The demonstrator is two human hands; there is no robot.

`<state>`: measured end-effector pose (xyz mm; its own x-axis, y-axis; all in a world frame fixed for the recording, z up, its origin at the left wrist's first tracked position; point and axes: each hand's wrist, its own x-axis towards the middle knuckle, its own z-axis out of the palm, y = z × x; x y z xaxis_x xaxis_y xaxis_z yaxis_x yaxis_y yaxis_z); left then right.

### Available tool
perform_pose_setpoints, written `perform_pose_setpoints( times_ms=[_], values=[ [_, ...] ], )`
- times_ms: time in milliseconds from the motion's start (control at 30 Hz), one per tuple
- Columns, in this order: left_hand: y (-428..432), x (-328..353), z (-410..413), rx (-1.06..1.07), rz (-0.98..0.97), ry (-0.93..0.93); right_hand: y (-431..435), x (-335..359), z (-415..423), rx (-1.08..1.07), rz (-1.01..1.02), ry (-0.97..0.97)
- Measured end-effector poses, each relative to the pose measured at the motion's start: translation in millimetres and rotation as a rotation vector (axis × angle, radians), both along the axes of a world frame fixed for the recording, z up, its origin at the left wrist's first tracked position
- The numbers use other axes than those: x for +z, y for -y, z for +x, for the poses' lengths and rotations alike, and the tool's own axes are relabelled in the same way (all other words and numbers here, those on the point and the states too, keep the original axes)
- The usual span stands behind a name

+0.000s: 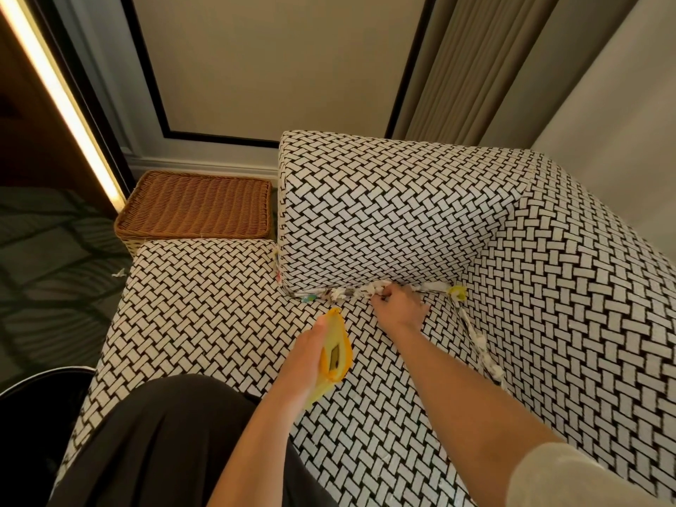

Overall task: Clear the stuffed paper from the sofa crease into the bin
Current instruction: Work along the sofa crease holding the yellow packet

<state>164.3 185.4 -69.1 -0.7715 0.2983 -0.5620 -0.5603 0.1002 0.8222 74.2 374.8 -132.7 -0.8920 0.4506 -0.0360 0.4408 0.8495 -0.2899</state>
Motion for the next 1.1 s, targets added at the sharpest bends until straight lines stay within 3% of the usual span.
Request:
perform_pose_setpoints(
  times_ms=[467,600,667,833,967,1100],
  values=[
    [1.0,10.2,12.4,-0.04,-0.015,-0.04,-13.6,30.8,38.5,0.147,-0.497,-0.031],
    [0.0,13.4,14.8,-0.056,-0.06,-0.07,15.3,68.7,68.5,0.15,-0.804,-0.148],
    [-1.6,10.8,13.2,-0.038,-0.072,-0.105,34.9,86.4,90.2,0.25,-0.888,-0.194],
    [-4.9,16.2,14.1,-0.047,-0.073,-0.16,58.0,98.2,119.4,0.489,-0.871,-0.255],
    [-4.6,15.9,15.6,-0.034,-0.108,-0.125,41.5,80.2,110.5,0.296,-0.846,-0.317],
    [-5.6,11.4,13.5,-0.03,-0.116,-0.136,1.6,40.1,90.9,0.093,-0.633,-0.198]
  ],
)
